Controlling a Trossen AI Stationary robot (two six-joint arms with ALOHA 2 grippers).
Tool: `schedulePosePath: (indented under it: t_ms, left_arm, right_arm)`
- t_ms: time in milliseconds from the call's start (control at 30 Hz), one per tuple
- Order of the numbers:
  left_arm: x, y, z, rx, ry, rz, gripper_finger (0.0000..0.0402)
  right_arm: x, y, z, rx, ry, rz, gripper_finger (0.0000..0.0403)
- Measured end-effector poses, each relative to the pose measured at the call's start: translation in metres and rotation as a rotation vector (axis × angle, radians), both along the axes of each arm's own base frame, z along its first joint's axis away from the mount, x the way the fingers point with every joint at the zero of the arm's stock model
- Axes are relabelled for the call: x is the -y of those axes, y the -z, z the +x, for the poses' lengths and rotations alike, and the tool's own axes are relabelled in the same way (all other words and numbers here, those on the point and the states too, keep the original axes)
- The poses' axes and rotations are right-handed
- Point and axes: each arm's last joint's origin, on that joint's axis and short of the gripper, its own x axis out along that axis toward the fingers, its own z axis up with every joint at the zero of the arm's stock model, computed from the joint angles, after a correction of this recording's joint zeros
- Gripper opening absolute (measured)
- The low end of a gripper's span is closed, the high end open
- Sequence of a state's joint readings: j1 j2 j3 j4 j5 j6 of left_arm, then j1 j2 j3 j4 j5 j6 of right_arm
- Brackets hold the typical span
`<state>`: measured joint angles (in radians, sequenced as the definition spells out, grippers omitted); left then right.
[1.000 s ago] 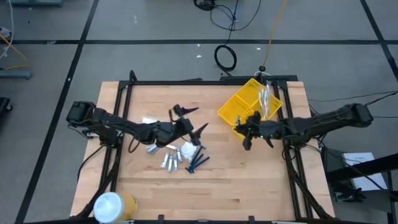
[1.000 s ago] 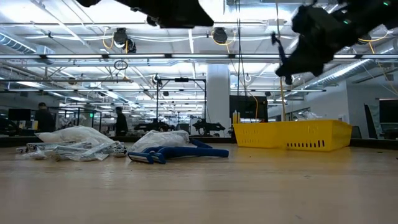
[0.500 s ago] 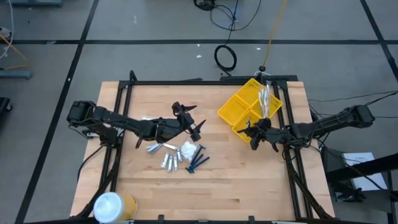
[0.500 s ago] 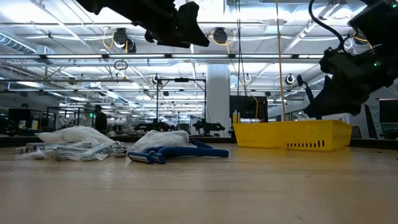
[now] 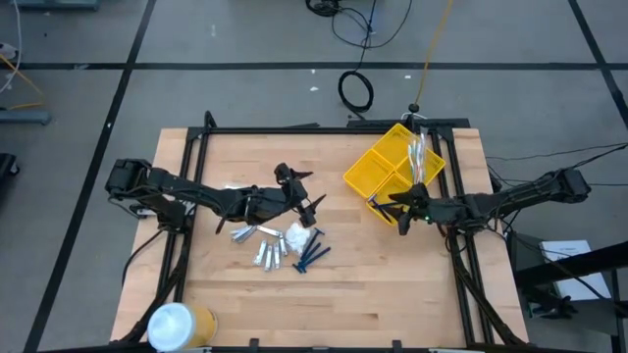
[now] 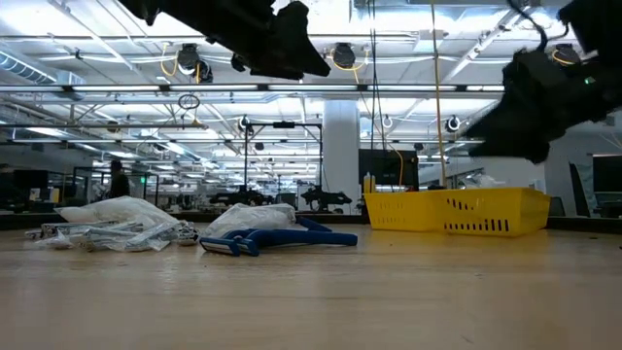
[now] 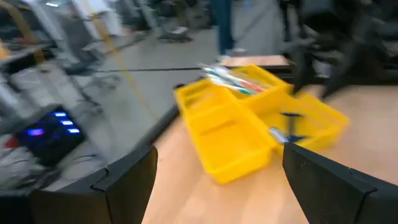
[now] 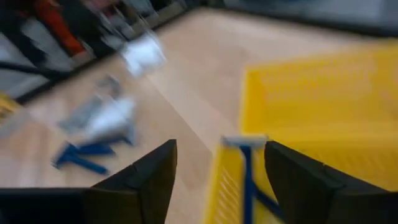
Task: Pick & Place Travel size toiletries
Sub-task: Put the blue razor into the bottom right yellow bin
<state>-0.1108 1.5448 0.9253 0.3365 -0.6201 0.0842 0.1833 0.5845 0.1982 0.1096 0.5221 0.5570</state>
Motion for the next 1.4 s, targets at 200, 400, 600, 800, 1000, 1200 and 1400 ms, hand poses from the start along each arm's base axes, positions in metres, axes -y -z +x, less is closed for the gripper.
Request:
schedulePosePath:
  t_ms: [200,400,600,800,1000,1200,1400]
  left_arm:
    - [0.008,0.013,-0.001,-0.086,0.239,-0.216,0.0340]
    - [0.026,0.034,-0.008,-0.223,0.231,-0.404,0.0340]
    - [0.058,0.053,0.000,-0.415,0.299,-0.477,0.0340]
    - [0.078,0.065,0.035,-0.570,0.381,-0.482,0.0340]
    - [0.087,0.085,0.061,-0.685,0.454,-0.555,0.0340]
    - [0.087,0.108,0.064,-0.744,0.349,-0.627,0.0340]
    - [0.087,0.116,0.057,-0.806,0.253,-0.688,0.0339]
  right_arm:
    - [-0.005,-0.033,0.006,0.274,-0.169,-0.169,0.0234]
    - [-0.006,-0.044,0.006,0.362,-0.222,-0.256,0.0229]
    - [-0.006,-0.042,0.007,0.344,-0.222,-0.261,0.0227]
    - [-0.006,-0.041,0.008,0.331,-0.220,-0.273,0.0228]
    - [-0.006,-0.040,0.009,0.327,-0.223,-0.272,0.0226]
    - [-0.006,-0.040,0.009,0.329,-0.226,-0.270,0.0226]
    - [-0.006,-0.040,0.009,0.330,-0.227,-0.269,0.0222]
